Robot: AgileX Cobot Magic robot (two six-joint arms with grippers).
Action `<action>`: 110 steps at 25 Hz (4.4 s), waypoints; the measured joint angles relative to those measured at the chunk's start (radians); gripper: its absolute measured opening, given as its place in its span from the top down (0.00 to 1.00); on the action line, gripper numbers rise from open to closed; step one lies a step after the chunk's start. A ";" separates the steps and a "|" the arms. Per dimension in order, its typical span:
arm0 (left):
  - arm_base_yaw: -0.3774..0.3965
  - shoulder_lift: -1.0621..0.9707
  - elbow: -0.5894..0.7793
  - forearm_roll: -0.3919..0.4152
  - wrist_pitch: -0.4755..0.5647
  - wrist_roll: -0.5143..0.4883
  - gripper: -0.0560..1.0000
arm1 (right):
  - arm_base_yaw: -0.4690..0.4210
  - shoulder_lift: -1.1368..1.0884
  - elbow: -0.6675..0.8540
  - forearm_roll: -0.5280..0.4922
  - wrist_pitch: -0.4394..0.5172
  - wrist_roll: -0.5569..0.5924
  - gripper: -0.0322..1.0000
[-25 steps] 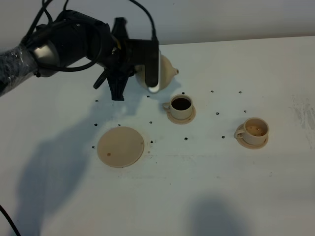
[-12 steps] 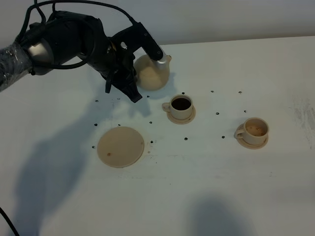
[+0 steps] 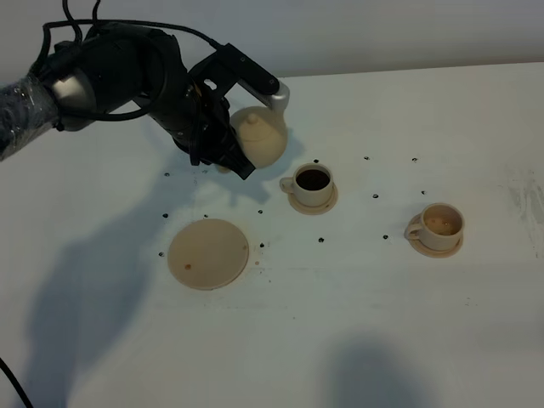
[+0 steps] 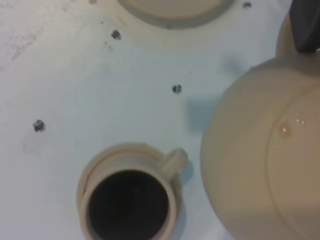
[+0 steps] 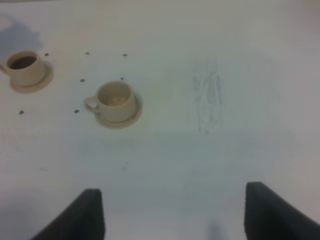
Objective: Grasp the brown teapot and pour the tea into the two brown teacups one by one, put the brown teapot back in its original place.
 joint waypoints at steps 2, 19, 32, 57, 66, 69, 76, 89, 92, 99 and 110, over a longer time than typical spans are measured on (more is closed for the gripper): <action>0.000 0.006 -0.004 0.000 0.020 -0.019 0.86 | 0.000 0.000 0.000 0.000 0.000 0.000 0.41; 0.002 0.143 -0.090 0.004 0.121 -0.063 0.86 | 0.000 0.000 0.000 0.000 0.000 0.000 0.41; -0.014 0.059 -0.145 0.060 0.165 -0.058 0.86 | 0.000 0.000 0.000 0.000 0.000 0.000 0.41; -0.278 0.085 -0.344 0.071 0.188 0.091 0.86 | 0.000 0.000 0.000 0.000 0.000 0.000 0.41; -0.313 0.193 -0.438 0.107 0.132 0.301 0.86 | 0.000 0.000 0.000 0.000 0.000 0.000 0.41; -0.321 0.215 -0.439 0.105 0.106 0.363 0.86 | 0.000 0.000 0.000 0.000 0.000 0.000 0.41; -0.323 0.224 -0.442 0.098 0.063 0.498 0.86 | 0.000 0.000 0.000 0.000 0.000 0.000 0.41; -0.324 0.224 -0.443 0.081 0.038 0.800 0.86 | 0.000 0.000 0.000 0.000 0.000 0.000 0.41; -0.324 0.224 -0.443 0.081 0.038 0.862 0.86 | 0.000 0.000 0.000 0.000 0.000 0.000 0.41; -0.324 0.259 -0.445 0.078 0.032 1.003 0.86 | 0.000 0.000 0.000 0.000 0.000 0.000 0.41; -0.326 0.263 -0.445 0.071 0.006 1.184 0.86 | 0.000 0.000 0.000 0.000 0.000 0.000 0.41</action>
